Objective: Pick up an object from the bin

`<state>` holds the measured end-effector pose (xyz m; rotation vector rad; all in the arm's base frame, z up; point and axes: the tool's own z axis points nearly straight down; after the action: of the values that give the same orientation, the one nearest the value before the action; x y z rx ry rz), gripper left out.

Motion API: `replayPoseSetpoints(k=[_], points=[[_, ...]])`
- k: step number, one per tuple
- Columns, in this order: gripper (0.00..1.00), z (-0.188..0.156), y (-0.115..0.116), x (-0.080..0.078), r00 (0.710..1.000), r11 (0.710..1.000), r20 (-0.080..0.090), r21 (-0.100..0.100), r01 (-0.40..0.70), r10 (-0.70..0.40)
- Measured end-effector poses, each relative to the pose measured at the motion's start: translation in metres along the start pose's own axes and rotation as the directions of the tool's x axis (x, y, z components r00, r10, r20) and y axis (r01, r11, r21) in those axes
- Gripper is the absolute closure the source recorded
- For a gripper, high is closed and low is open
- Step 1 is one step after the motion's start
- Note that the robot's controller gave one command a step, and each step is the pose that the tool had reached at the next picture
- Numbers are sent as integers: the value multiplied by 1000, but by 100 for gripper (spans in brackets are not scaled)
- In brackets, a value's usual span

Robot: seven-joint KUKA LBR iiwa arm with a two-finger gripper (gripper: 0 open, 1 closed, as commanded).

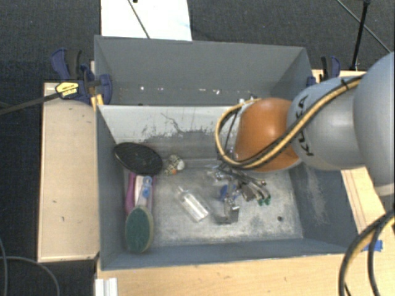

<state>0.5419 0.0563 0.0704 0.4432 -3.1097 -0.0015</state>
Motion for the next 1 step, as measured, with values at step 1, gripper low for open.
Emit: replayPoseSetpoints(k=[1], points=[[0, -3, -6, -7, 987, 987, 7, 3, 163, -163]])
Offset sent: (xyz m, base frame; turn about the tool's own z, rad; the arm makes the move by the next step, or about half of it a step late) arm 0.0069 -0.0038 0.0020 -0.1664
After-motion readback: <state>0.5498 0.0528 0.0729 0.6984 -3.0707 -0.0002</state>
